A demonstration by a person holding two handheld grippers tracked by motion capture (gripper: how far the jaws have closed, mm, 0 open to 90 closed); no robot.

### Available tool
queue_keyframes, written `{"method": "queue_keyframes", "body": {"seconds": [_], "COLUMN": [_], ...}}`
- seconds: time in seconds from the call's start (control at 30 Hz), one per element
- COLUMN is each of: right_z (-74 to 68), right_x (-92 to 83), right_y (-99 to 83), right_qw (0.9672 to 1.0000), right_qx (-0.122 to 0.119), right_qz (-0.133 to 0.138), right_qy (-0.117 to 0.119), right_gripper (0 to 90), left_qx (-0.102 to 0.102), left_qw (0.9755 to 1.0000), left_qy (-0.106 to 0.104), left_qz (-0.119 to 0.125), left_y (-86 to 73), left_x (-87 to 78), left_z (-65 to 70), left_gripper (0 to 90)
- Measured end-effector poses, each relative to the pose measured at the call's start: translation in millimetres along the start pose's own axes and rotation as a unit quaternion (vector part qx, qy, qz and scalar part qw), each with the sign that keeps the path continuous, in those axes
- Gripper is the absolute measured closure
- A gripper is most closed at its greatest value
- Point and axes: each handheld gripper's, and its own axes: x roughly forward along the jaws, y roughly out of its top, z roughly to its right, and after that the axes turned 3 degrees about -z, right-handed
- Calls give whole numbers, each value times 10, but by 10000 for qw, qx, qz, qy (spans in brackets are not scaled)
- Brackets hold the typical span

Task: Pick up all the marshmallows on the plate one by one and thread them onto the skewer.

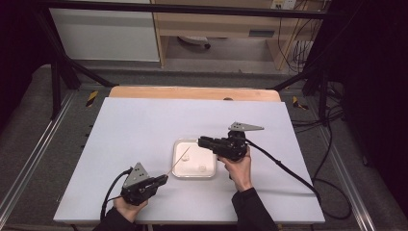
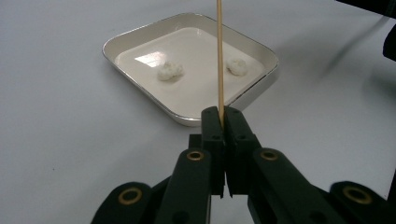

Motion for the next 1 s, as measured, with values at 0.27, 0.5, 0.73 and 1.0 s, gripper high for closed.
{"method": "queue_keyframes", "body": {"seconds": [0.27, 0.5, 0.73, 1.0], "right_z": [40, 45, 9, -8], "right_x": [64, 113, 168, 178], "right_y": [-7, -13, -6, -14], "right_qw": [9997, 9995, 9994, 9995], "right_qx": [198, 254, 213, 176], "right_qz": [14, -8, -64, -112], "right_qy": [120, 186, 248, 251], "right_gripper": [772, 774, 775, 775], "left_qx": [9, 41, 72, 91], "left_qw": [10000, 10000, 10000, 9999], "left_qy": [-14, -30, -24, -13], "left_qz": [50, 53, 55, 71], "left_y": [6, 10, 10, 9], "left_x": [3, 5, 6, 2], "left_z": [17, 28, 40, 48], "left_gripper": [875, 875, 876, 876]}}
